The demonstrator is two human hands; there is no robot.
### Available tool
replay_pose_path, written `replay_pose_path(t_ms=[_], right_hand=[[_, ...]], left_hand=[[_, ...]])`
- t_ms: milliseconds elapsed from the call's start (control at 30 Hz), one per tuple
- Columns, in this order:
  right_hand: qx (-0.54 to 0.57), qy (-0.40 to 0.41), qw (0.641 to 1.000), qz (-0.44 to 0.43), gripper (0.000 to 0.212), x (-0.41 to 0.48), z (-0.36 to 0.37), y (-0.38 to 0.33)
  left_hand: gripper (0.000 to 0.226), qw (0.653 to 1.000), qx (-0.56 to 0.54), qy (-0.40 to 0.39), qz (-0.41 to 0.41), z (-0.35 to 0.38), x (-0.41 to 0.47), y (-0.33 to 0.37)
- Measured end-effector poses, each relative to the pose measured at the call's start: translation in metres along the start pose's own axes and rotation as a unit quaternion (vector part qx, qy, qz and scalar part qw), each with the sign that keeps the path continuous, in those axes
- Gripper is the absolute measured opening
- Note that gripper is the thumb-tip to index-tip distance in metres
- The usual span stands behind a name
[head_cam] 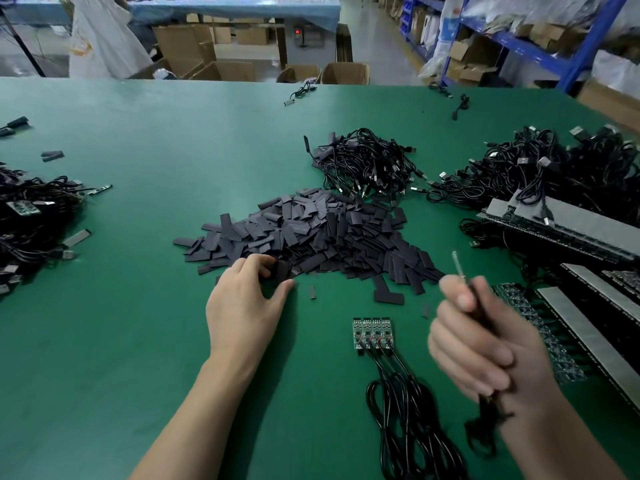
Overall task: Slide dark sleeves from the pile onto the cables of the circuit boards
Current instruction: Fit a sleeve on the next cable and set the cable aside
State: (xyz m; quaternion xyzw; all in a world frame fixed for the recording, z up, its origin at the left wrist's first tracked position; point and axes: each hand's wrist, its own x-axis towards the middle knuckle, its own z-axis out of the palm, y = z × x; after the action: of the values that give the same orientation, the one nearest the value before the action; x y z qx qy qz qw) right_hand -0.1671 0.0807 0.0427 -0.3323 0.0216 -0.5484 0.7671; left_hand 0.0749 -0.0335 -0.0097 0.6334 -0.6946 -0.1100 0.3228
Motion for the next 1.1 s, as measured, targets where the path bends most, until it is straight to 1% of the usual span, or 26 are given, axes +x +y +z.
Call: replay_pose_path(t_ms=[67,100,133,167,200,233,267,300,333,367,400,467,567,633,733,800,867,1000,1100], right_hand=[[0.029,-0.002,1.0,0.004,0.029,-0.005,-0.002,-0.012],[0.026,0.003,1.0,0.014,0.03,-0.009,-0.003,-0.017],[-0.012,0.031,0.999,0.026,0.03,-0.012,-0.006,-0.019],[-0.106,0.088,0.99,0.038,0.031,-0.015,-0.008,-0.021],[-0.228,0.152,0.96,0.052,0.033,-0.017,-0.01,-0.021],[-0.338,0.205,0.916,0.07,0.034,-0.017,-0.012,-0.018],[-0.419,0.242,0.871,0.09,0.035,-0.015,-0.014,-0.013],[-0.467,0.26,0.838,0.108,0.036,-0.012,-0.015,-0.007],[-0.492,0.265,0.82,0.122,0.035,-0.009,-0.016,0.0],[-0.501,0.265,0.813,0.133,0.034,-0.007,-0.016,0.006],[-0.501,0.264,0.813,0.139,0.034,-0.005,-0.016,0.011],[-0.482,0.266,0.823,0.137,0.032,-0.003,-0.016,0.019],[-0.473,0.271,0.828,0.132,0.026,-0.002,-0.016,0.025],[-0.474,0.277,0.826,0.129,0.029,-0.001,-0.017,0.027],[-0.465,0.276,0.831,0.128,0.028,-0.001,-0.017,0.027],[-0.454,0.271,0.839,0.129,0.021,-0.001,-0.016,0.026],[-0.45,0.272,0.84,0.131,0.02,-0.001,-0.016,0.025],[-0.461,0.271,0.834,0.134,0.023,-0.003,-0.019,0.025],[-0.476,0.268,0.828,0.127,0.02,-0.002,-0.02,0.025]], left_hand=[[0.027,1.0,0.008,0.015,0.004,0.0,0.001,0.001],[0.025,1.0,0.012,0.022,0.006,0.0,0.0,0.001],[0.024,0.999,0.015,0.028,0.007,-0.001,0.0,0.001],[0.024,0.999,0.018,0.033,0.008,-0.001,0.0,0.001],[0.023,0.999,0.019,0.036,0.008,-0.001,0.0,0.0],[0.024,0.999,0.018,0.036,0.009,-0.002,0.0,0.0],[0.024,0.999,0.013,0.034,0.013,-0.002,0.0,0.0],[0.025,0.999,0.0,0.025,0.021,-0.002,-0.001,0.0],[0.026,0.999,-0.022,0.01,0.035,-0.002,-0.002,0.0],[0.026,0.997,-0.054,-0.009,0.053,-0.003,-0.003,0.0],[0.026,0.993,-0.091,-0.028,0.076,-0.003,-0.005,0.002],[0.021,0.977,-0.159,-0.052,0.134,-0.005,-0.01,0.008],[0.017,0.944,-0.236,-0.075,0.218,-0.006,-0.022,0.023],[0.012,0.925,-0.263,-0.084,0.262,-0.004,-0.029,0.03],[0.008,0.912,-0.267,-0.093,0.297,0.0,-0.036,0.035],[0.008,0.909,-0.264,-0.102,0.305,0.001,-0.037,0.035],[0.009,0.907,-0.278,-0.124,0.293,0.001,-0.036,0.034],[0.013,0.899,-0.295,-0.194,0.258,0.0,-0.036,0.033],[0.016,0.903,-0.296,-0.207,0.233,0.0,-0.035,0.033]])
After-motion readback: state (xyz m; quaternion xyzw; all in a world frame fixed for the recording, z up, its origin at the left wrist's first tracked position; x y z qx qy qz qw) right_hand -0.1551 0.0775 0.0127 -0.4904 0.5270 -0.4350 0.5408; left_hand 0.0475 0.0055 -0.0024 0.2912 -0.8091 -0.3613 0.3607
